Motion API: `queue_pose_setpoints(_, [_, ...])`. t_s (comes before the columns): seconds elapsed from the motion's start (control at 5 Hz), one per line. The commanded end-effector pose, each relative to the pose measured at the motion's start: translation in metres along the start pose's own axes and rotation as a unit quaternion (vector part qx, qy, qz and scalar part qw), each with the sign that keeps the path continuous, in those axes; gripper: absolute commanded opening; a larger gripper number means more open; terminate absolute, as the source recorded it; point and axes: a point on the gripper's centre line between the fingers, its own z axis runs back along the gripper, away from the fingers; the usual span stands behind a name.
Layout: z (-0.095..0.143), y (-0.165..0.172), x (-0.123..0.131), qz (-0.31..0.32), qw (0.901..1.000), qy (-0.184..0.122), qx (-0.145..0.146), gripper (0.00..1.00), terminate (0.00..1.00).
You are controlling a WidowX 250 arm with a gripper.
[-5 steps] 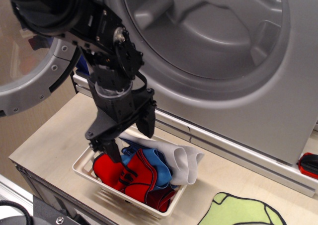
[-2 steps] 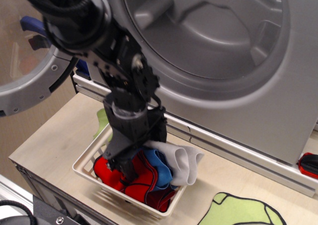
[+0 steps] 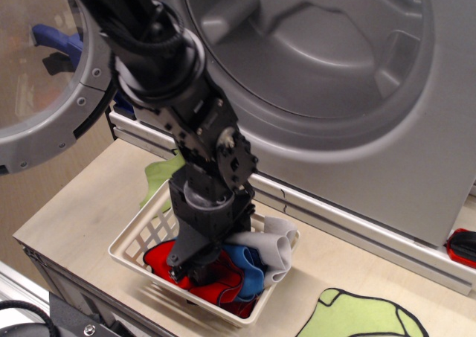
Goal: Put clothes in laundry machine
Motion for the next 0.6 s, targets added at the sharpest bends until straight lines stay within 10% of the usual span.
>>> queue_pose_setpoints(0.0, [0.021, -0.012, 0.01, -0.021, 0.999, -0.008, -0.039, 0.0, 0.0])
queue_pose_setpoints(0.4, [0.077, -0.027, 0.017, -0.053, 0.9969, 0.0, -0.058, 0.0, 0.0])
